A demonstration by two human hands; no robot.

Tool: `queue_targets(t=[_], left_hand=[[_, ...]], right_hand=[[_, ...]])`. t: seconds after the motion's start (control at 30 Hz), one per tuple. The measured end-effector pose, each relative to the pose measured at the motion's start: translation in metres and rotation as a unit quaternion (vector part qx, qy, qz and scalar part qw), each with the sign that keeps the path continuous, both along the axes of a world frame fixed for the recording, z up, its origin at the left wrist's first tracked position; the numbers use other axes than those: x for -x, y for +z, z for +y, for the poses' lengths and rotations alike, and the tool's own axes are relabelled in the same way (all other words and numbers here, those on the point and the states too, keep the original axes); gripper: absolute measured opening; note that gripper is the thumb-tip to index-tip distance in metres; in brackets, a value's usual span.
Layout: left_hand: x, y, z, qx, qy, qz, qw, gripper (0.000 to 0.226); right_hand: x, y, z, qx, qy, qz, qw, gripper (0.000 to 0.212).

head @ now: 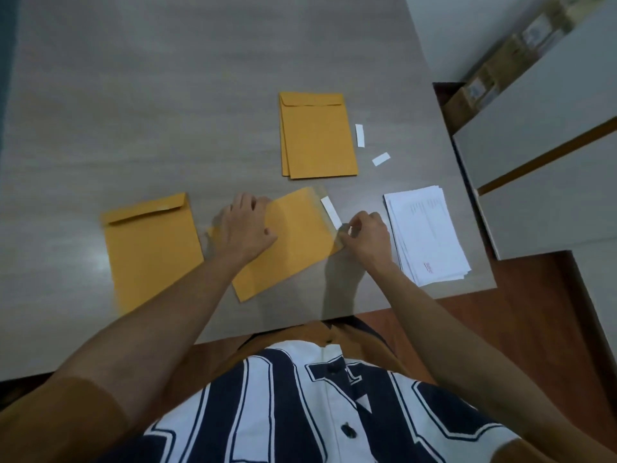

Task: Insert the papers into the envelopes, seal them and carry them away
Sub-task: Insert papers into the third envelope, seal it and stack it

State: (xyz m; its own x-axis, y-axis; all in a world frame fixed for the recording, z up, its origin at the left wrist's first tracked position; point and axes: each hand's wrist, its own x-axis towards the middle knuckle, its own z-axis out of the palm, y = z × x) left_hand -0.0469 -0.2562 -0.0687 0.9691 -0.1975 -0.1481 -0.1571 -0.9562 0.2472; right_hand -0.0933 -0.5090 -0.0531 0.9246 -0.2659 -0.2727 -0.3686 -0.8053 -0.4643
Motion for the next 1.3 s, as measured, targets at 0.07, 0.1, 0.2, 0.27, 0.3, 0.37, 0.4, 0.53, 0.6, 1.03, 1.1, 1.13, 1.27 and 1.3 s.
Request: queue_targets(t=[0.07, 0.1, 0.2, 0.27, 0.3, 0.37, 0.4, 0.53, 0.6, 1.03, 1.1, 1.13, 1.27, 1.3], left_hand=[[0.0, 0.0, -0.006, 0.007, 0.006, -0.007, 1.0, 0.059], [0.0, 0.001, -0.01, 0.014, 0.006, -0.002, 1.0, 0.061], [0.001, 0.004, -0.024, 0.055, 0.003, -0.003, 0.998, 0.061], [0.002, 0.007, -0.037, 0.094, 0.007, -0.006, 0.996, 0.06], [0.002, 0.009, -0.041, 0.11, 0.012, -0.005, 0.994, 0.059], [0.001, 0.015, -0.056, 0.119, 0.009, -0.01, 0.993, 0.054], [0.001, 0.018, -0.066, 0.12, 0.006, -0.017, 0.993, 0.051], [0.006, 0.026, -0.106, 0.131, 0.016, -0.036, 0.991, 0.037], [0.012, 0.028, -0.134, 0.163, 0.037, -0.027, 0.986, 0.036], [0.053, 0.02, -0.293, 0.24, 0.236, 0.138, 0.932, 0.032], [0.058, 0.021, -0.305, 0.245, 0.254, 0.151, 0.923, 0.03], [0.06, 0.022, -0.31, 0.247, 0.267, 0.158, 0.918, 0.025], [0.059, 0.021, -0.325, 0.242, 0.323, 0.174, 0.898, 0.049], [0.058, 0.021, -0.327, 0.24, 0.335, 0.173, 0.895, 0.049]], right_hand=[[0.0, 0.001, -0.002, 0.0, 0.005, 0.008, 1.0, 0.023], [0.0, 0.001, -0.004, -0.005, 0.009, 0.009, 1.0, 0.022], [-0.001, 0.003, -0.005, -0.026, 0.003, -0.002, 1.0, 0.022], [-0.002, 0.005, -0.01, -0.048, -0.013, -0.022, 0.999, 0.027], [-0.004, 0.007, -0.009, -0.054, -0.015, -0.03, 0.998, 0.029], [-0.009, 0.011, -0.017, -0.071, -0.027, -0.043, 0.996, 0.032], [-0.011, 0.014, -0.025, -0.081, -0.035, -0.045, 0.995, 0.032], [-0.016, 0.018, -0.064, -0.089, -0.048, -0.071, 0.992, 0.03], [-0.014, 0.018, -0.092, -0.079, -0.055, -0.074, 0.993, 0.029], [0.027, 0.009, -0.246, -0.01, -0.029, 0.032, 0.999, 0.063], [0.031, 0.004, -0.249, -0.017, -0.013, 0.022, 1.0, 0.061], [0.032, 0.002, -0.249, -0.018, -0.005, 0.014, 1.0, 0.06], [0.035, -0.005, -0.248, -0.001, 0.011, -0.011, 1.0, 0.059], [0.036, -0.007, -0.247, 0.002, 0.01, -0.012, 1.0, 0.06]])
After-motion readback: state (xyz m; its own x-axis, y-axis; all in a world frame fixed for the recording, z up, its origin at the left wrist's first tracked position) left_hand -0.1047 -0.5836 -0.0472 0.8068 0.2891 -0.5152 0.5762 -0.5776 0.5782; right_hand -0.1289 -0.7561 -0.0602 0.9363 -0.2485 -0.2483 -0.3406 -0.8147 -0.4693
